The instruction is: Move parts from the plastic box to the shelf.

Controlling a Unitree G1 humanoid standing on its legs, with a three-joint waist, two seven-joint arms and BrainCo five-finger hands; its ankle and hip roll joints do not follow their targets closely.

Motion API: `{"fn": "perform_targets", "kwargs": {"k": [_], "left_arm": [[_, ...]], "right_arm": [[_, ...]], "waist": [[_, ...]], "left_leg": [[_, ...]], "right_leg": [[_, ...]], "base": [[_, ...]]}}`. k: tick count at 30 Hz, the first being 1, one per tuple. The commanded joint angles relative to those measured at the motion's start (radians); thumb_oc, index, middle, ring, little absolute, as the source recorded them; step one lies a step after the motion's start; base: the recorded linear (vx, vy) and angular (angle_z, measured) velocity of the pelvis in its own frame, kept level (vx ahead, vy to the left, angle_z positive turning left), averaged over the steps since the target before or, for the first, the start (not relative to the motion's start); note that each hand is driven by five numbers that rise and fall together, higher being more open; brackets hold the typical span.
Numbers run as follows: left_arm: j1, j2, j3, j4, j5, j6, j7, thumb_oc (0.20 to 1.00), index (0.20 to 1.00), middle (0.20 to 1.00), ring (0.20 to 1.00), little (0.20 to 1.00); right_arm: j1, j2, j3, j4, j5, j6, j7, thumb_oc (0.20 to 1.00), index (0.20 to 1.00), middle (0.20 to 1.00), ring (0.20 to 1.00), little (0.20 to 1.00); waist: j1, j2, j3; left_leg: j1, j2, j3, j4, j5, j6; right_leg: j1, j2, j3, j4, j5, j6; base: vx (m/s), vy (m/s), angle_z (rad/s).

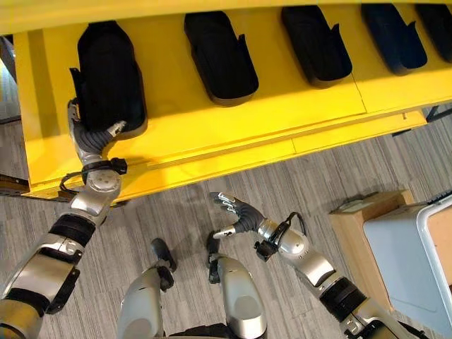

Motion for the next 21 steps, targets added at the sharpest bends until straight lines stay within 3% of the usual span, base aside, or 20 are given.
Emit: {"fn": "perform_targets", "kwargs": {"k": [1,16,21], "left_arm": [[0.081,-0.040,-0.015,-0.025,0.043,-0.004,-0.026,1.000,1.000,1.000,1.000,1.000],[0.122,-0.072,-0.009,-0.031,0.039,0.016,0.013,1.000,1.000,1.000,1.000,1.000],[0.120,-0.081,0.008,-0.018,0.024,-0.006,0.044,1.000,1.000,1.000,1.000,1.000]], "right_arm": [[0.029,0.014,-0.042,-0.069,-0.017,-0.078,-0.012,1.000,1.000,1.000,1.000,1.000],[0.043,0.033,-0.043,-0.056,-0.034,-0.095,-0.039,1.000,1.000,1.000,1.000,1.000],[0.035,0.038,-0.042,-0.052,-0.044,-0.090,-0.055,1.000,1.000,1.000,1.000,1.000]], "waist": [[0.009,-0.003,-0.036],[0.023,-0.005,-0.038],[0.022,-0.005,-0.040]], "left_leg": [[0.021,0.139,-0.013,0.072,0.079,-0.144],[0.029,0.136,-0.021,0.069,0.077,-0.145],[0.032,0.136,-0.021,0.066,0.077,-0.146]], "right_leg": [[0.002,-0.056,-0.006,-0.013,0.016,0.117],[0.026,-0.057,-0.019,-0.030,0.025,0.122],[0.028,-0.058,-0.019,-0.032,0.025,0.121]], "base": [[0.00,-0.034,0.03],[0.00,-0.002,0.00],[0.00,0.001,0.01]]}}
